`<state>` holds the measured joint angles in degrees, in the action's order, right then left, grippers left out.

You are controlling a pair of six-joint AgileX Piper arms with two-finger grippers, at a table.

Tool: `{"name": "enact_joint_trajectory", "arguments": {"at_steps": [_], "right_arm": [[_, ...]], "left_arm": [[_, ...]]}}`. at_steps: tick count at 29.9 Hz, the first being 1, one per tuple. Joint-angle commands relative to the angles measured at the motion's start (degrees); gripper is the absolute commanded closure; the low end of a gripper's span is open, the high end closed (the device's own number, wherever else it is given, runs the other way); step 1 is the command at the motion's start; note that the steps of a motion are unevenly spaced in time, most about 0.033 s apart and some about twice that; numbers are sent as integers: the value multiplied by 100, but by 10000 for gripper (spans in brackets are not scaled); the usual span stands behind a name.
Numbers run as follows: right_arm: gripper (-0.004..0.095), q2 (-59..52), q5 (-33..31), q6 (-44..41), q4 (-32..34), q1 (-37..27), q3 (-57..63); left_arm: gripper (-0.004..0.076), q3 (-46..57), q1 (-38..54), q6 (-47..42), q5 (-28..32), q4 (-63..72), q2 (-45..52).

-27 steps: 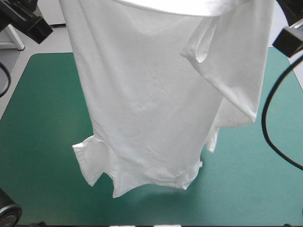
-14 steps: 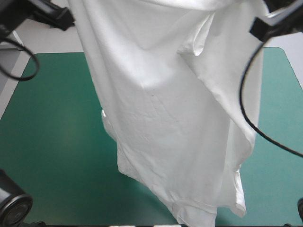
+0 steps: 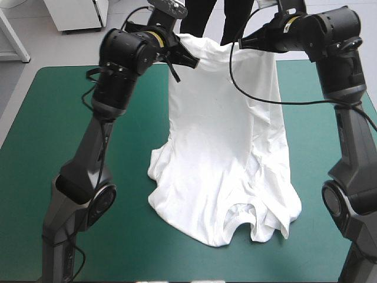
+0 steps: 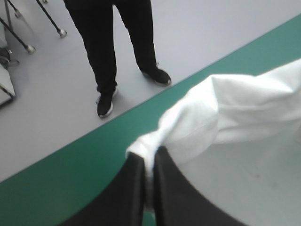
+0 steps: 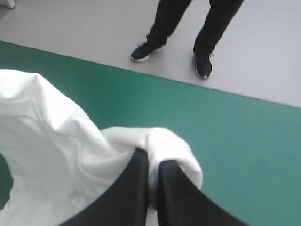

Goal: Fold the cloth

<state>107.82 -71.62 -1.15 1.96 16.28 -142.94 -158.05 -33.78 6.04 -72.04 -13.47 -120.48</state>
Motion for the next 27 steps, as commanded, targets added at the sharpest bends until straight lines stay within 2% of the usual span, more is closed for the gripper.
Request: {"name": "enact_joint_trajectory", "arguments": {"at_steps": [1, 5, 8, 13, 23, 25, 27], "right_arm": [[925, 169, 9, 35, -308, -471, -8], [925, 784, 9, 165, -1126, -936, 4], [925, 1213, 9, 176, -1444, -1156, 4], [925, 1826, 9, 176, -1524, -1314, 4], [918, 2423, 21, 345, -1441, -1347, 4], [865, 2423, 45, 503, -1454, -1347, 4], [740, 2423, 10, 580, -1540, -1350, -18]], "left_arm": [[746, -104, 272, -197, 163, 221, -202], [746, -104, 620, -249, 138, 637, -810], [746, -104, 790, -271, 149, 801, -1202], [746, -104, 942, -286, 203, 942, -1700], [745, -104, 1060, -141, 718, 1001, -2247], [730, -104, 1060, -73, 691, 1015, -2259], [673, -104, 1060, -50, 638, 1117, -2259]]}}
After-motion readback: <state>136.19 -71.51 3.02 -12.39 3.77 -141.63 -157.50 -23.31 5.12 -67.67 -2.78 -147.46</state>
